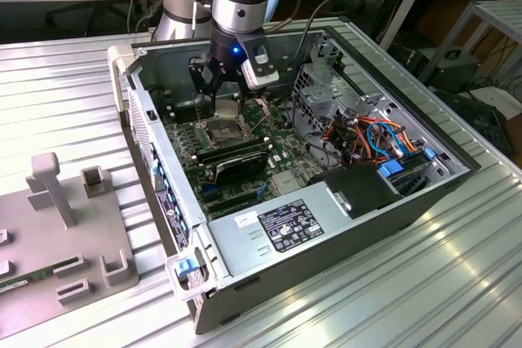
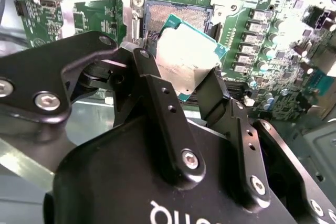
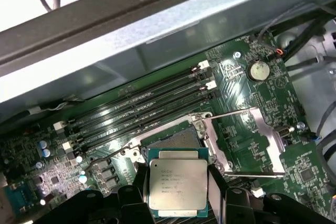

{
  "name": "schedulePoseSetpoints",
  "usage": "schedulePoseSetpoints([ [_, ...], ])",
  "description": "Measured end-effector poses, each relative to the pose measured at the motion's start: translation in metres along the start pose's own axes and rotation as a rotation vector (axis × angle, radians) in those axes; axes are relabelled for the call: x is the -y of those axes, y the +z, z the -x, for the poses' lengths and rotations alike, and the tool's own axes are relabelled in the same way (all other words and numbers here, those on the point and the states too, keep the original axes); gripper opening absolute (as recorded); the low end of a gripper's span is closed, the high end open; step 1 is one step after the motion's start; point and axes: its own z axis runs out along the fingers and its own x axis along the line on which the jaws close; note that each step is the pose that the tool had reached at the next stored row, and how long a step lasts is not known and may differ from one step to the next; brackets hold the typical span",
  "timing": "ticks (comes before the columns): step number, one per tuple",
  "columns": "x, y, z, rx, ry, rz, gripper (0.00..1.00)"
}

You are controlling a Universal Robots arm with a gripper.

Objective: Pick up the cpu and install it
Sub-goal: 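Place the cpu into insertion slot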

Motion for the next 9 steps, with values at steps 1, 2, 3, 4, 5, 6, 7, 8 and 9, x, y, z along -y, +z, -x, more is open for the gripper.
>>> schedulePoseSetpoints([
  [1,0.0,0.0,0.0,0.0,0.001,0.0,0.55],
  [2,0.0,0.0,0.0,0.0001,0.001,0.0,0.55],
  [3,0.0,0.0001,0.0,0.0001,0.001,0.0,0.55],
  [4,0.0,0.0,0.0,0.0001,0.001,0.0,0.55],
  [5,0.0,0.0001,0.0,0.0,0.001,0.0,0.55],
  [6,0.0,0.0001,0.0,0.0,0.001,0.0001,0.55],
  [7,0.0,0.0001,0.0,0.0,0.001,0.0,0.55],
  [8,0.0,0.0001,0.0,0.0,0.001,0.0001,0.55],
  [9,0.0,0.0001,0.0,0.0001,0.001,0.0001,0.55],
])
